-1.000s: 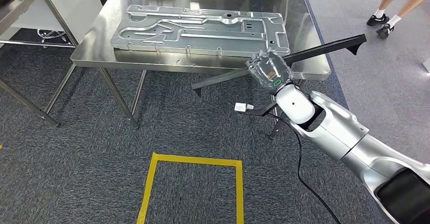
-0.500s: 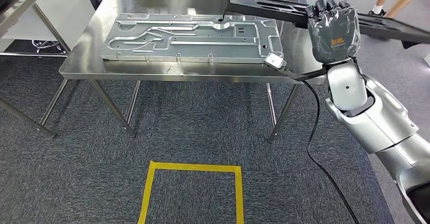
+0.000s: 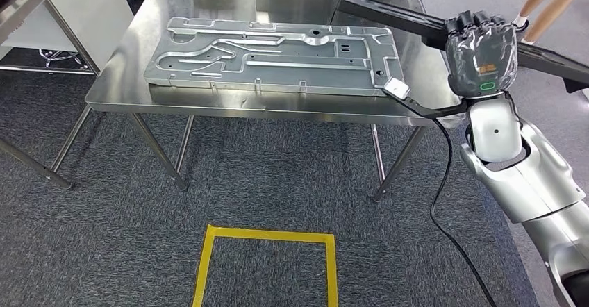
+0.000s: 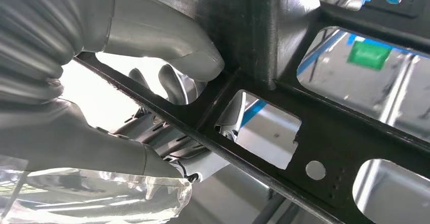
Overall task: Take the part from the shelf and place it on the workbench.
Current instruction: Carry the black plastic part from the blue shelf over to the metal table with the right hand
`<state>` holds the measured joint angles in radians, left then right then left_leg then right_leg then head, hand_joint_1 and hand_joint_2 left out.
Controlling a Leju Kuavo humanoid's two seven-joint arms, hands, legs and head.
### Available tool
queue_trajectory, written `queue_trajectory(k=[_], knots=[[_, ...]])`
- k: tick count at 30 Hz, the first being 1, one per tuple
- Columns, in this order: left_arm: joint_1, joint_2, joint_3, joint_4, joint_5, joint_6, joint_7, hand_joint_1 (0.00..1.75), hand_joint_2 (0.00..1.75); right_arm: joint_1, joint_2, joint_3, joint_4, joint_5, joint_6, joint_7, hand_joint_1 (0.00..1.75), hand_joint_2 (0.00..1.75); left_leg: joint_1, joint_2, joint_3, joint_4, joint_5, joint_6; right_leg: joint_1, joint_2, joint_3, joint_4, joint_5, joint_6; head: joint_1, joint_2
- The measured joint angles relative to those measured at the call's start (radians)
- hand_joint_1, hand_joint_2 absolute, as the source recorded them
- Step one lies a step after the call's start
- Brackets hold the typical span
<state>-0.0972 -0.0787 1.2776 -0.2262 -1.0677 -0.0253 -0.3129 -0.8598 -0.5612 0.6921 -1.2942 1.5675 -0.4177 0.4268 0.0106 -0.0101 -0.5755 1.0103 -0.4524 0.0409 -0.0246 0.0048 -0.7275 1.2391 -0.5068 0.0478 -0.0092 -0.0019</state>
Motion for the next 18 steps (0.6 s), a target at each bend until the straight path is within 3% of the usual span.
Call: queue_trajectory(k=[2, 3, 5, 9, 11, 13, 14, 15, 16, 18], knots=[[-0.001, 0.000, -0.001, 0.000, 0.001, -0.002, -0.001, 0.00, 0.00, 0.004, 0.017, 0.000, 0.023, 0.000, -0.009, -0.015, 1.75, 1.75, -0.002, -0.001, 0.016, 0.003, -0.016, -0.006, 0.003, 0.000, 0.045, -0.128, 0.086, -0.008, 0.000, 0.000], [-0.002, 0.000, -0.002, 0.000, 0.001, -0.004, -0.002, 0.00, 0.00, 0.003, 0.030, 0.000, 0.038, 0.000, -0.013, -0.022, 1.75, 1.75, -0.003, -0.001, 0.020, 0.005, -0.023, -0.011, 0.006, 0.000, 0.066, -0.180, 0.106, -0.013, 0.000, 0.000], [-0.007, 0.000, -0.004, 0.000, -0.001, -0.007, -0.004, 0.00, 0.00, 0.003, 0.063, 0.005, 0.074, 0.000, -0.018, -0.037, 1.75, 1.75, -0.005, 0.000, 0.022, 0.004, -0.031, -0.022, 0.012, 0.001, 0.082, -0.216, 0.102, -0.023, -0.001, 0.000], [-0.014, 0.002, -0.009, 0.000, -0.008, -0.007, -0.003, 0.00, 0.00, -0.001, 0.127, 0.022, 0.141, 0.000, -0.012, -0.066, 1.75, 1.75, -0.006, 0.003, 0.021, 0.023, -0.051, -0.043, 0.004, 0.002, 0.097, -0.227, 0.088, -0.045, -0.002, 0.000], [-0.017, 0.002, -0.012, 0.000, -0.010, -0.007, -0.002, 0.00, 0.00, -0.006, 0.155, 0.030, 0.167, 0.000, -0.011, -0.075, 1.75, 1.75, -0.004, 0.004, -0.022, 0.105, -0.082, -0.048, 0.003, 0.000, 0.108, -0.229, 0.078, -0.055, -0.003, 0.000], [-0.018, 0.002, -0.014, 0.000, -0.012, -0.008, 0.000, 0.00, 0.00, -0.009, 0.192, 0.042, 0.199, 0.000, -0.008, -0.085, 1.75, 1.75, -0.003, 0.004, -0.105, 0.240, -0.123, -0.052, 0.006, -0.001, 0.120, -0.229, 0.064, -0.062, -0.003, 0.000], [-0.017, 0.002, -0.014, 0.000, -0.012, -0.009, 0.001, 0.00, 0.00, -0.008, 0.210, 0.050, 0.216, 0.000, -0.005, -0.088, 1.75, 1.75, -0.002, 0.004, -0.142, 0.290, -0.127, -0.052, 0.008, 0.000, 0.129, -0.228, 0.057, -0.063, -0.003, 0.000], [-0.017, 0.001, -0.015, 0.000, -0.012, -0.009, 0.003, 0.00, 0.00, -0.007, 0.228, 0.058, 0.231, 0.000, -0.003, -0.090, 1.75, 1.75, -0.002, 0.004, -0.163, 0.304, -0.110, -0.051, 0.009, 0.001, 0.139, -0.228, 0.048, -0.064, -0.003, 0.000], [-0.017, 0.001, -0.016, 0.000, -0.012, -0.009, 0.004, 0.00, 0.00, -0.007, 0.244, 0.065, 0.245, 0.000, -0.001, -0.092, 1.75, 1.75, -0.002, 0.004, -0.163, 0.275, -0.072, -0.048, 0.011, 0.001, 0.152, -0.227, 0.039, -0.063, -0.003, 0.000], [-0.018, 0.001, -0.017, 0.000, -0.012, -0.009, 0.006, 0.00, 0.00, -0.009, 0.273, 0.076, 0.267, 0.000, 0.001, -0.096, 1.75, 1.75, -0.006, 0.004, -0.119, 0.143, 0.026, -0.035, 0.013, 0.002, 0.181, -0.229, 0.018, -0.060, -0.003, 0.000]])
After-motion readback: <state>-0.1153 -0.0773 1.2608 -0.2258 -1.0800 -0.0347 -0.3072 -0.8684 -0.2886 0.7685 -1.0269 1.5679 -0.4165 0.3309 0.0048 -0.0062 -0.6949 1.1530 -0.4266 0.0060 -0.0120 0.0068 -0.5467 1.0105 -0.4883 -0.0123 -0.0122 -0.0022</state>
